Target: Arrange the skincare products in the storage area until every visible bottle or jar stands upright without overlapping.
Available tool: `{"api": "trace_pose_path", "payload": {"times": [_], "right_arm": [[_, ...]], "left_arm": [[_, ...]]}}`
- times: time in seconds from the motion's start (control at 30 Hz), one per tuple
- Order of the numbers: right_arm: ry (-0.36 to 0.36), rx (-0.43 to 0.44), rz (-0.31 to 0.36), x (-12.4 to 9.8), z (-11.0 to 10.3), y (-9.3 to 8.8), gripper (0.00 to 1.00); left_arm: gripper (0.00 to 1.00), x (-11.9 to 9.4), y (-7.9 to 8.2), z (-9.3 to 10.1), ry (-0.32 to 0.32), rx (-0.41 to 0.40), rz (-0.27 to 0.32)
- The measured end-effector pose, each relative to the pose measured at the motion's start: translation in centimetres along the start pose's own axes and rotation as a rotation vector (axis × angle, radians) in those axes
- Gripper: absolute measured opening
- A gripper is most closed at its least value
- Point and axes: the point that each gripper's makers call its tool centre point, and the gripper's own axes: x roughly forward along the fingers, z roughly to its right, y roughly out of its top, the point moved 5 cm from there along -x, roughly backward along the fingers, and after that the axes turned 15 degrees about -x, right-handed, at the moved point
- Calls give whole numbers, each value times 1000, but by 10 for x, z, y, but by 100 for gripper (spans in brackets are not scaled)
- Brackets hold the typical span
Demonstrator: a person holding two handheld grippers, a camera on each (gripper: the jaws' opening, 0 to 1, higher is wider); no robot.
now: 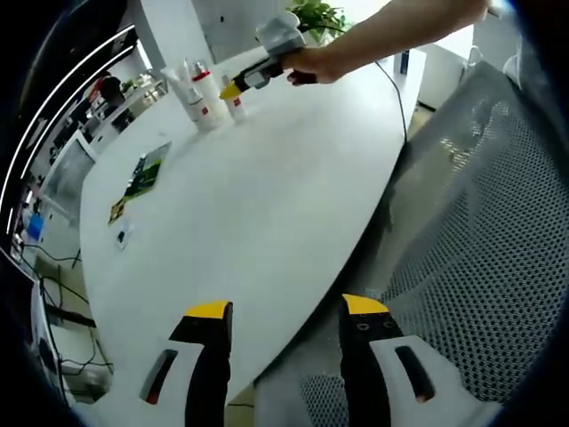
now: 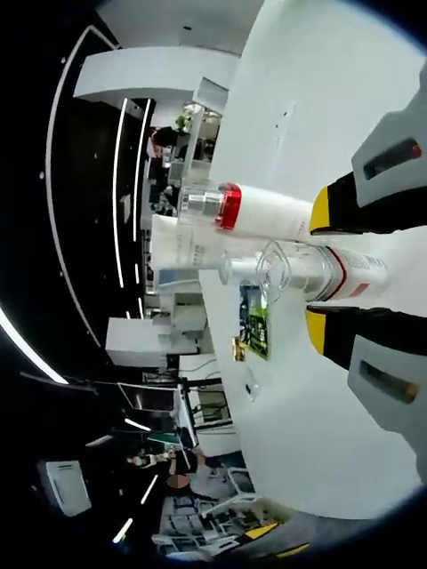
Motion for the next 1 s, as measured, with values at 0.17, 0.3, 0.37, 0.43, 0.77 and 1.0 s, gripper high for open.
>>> {"api": "trace_pose_path", "payload": {"times": [0.17, 0.3, 0.37, 0.43, 0.77, 1.0], "right_arm": [[-12, 25, -42, -2, -5, -9, 26], [-44, 60, -89, -4, -10, -16, 27], [-73, 88, -129, -5, -12, -20, 27], [-109, 94, -167, -5, -14, -22, 28], [-179, 231, -244, 2, -21, -25, 20], [-192, 235, -252, 4, -17, -25, 17]], "left_arm": [[45, 0, 0, 0, 1, 1, 2], [45, 0, 0, 0, 1, 2, 1], [45, 0, 0, 1, -1, 3, 1], [44, 0, 0, 1, -2, 4, 0], [44, 0, 0, 1, -2, 3, 0], [43, 0, 0, 1, -1, 2, 2]]}}
